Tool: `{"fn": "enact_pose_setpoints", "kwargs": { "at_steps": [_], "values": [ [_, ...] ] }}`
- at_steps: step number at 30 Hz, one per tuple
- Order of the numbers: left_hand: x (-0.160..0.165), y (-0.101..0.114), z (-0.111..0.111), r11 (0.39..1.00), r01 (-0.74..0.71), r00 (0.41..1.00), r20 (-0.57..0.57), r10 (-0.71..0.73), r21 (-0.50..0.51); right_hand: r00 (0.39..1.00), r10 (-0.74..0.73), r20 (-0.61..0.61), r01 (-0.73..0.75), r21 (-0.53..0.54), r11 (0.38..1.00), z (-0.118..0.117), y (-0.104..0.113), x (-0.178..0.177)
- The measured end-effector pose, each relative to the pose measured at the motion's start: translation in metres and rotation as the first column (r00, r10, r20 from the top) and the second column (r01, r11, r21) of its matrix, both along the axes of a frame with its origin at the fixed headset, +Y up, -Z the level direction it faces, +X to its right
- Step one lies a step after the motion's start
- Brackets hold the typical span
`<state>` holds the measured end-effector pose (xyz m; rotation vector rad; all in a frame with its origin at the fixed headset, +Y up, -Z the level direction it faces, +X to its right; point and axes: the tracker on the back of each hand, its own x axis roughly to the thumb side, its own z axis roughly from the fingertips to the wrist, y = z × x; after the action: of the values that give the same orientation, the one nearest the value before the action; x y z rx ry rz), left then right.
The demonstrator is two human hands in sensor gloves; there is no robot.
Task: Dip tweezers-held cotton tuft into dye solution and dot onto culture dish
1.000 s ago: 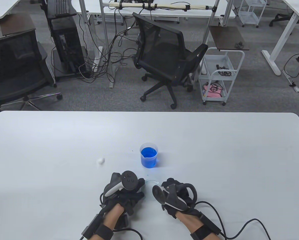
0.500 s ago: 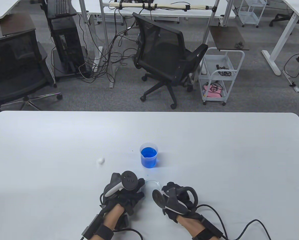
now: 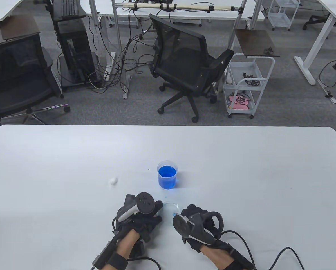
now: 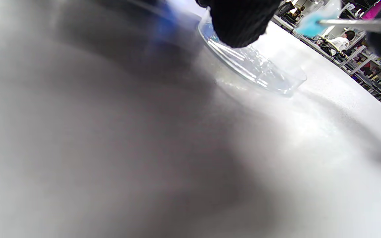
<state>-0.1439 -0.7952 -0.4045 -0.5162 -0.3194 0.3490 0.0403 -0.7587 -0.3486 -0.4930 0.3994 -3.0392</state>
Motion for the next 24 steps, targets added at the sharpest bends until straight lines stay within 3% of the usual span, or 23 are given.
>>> {"fn": "enact_pose_setpoints", "kwargs": {
  "at_steps": [6,17,24],
  "values": [
    [0.000,0.000,0.000,1.000,0.004,1.000,0.000,-0.004,0.002,0.997,0.078,-0.029,-0.079,-0.055,0.995,-0.005,-0.022,-0.012],
    [0.000,0.000,0.000,1.000,-0.001,1.000,0.001,0.001,0.000,1.000,-0.010,-0.023,0.011,0.041,0.999,-0.004,0.004,-0.011],
    [0.001,0.000,0.001,1.000,0.000,1.000,0.002,0.000,0.001,0.998,0.062,-0.033,-0.062,-0.013,0.998,-0.011,-0.015,-0.023]
  ]
}}
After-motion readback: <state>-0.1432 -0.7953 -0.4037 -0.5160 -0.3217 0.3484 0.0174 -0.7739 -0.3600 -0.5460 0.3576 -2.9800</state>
